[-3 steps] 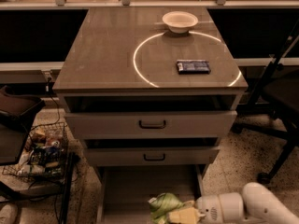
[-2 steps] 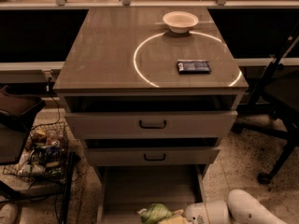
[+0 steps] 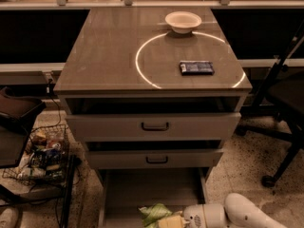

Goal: Place green jalapeno chip bag into bottom drawer

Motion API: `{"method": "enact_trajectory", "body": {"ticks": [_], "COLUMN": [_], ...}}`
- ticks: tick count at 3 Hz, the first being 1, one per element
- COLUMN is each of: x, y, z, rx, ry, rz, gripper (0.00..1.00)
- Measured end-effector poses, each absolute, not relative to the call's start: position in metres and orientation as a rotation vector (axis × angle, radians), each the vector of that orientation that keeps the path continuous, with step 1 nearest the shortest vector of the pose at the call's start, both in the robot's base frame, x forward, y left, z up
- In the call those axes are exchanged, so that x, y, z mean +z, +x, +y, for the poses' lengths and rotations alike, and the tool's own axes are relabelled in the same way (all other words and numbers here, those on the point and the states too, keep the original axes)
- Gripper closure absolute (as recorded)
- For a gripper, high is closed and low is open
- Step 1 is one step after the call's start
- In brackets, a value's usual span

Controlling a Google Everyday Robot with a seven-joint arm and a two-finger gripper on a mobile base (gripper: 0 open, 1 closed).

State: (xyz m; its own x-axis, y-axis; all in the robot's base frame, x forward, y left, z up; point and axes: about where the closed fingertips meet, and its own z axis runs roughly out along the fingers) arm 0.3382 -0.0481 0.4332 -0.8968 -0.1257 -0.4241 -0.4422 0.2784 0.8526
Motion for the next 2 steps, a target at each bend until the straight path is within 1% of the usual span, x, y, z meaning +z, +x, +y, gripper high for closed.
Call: {"method": "enact_trajectory", "body": {"ticks": [2], "x": [0.339], "y": [0.419], "z": [-0.033], "rx": [1.675], "ry": [-0.318], "rz": [2.364], "gripper": [1.00]}}
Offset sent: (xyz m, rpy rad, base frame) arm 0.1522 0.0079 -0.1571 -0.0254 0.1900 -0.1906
